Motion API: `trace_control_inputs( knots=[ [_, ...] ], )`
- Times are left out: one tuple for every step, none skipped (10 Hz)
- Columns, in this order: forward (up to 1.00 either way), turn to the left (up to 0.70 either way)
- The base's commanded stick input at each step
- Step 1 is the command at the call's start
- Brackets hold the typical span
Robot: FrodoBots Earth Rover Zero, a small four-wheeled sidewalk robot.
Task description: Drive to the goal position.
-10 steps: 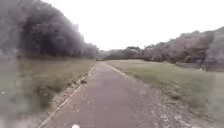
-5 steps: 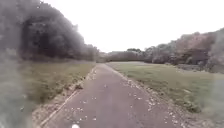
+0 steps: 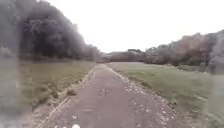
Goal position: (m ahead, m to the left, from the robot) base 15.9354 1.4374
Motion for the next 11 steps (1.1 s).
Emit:
trace_control_inputs(
  knots=[
    [0.85, 0.01],
    [0.85, 0.01],
    [0.85, 0.01],
    [0.85, 0.01],
    [0.85, 0.01],
    [0.85, 0.01],
    [0.85, 0.01],
    [0.85, 0.01],
    [0.85, 0.01],
    [0.85, 0.01],
    [0.85, 0.01]
  ],
)
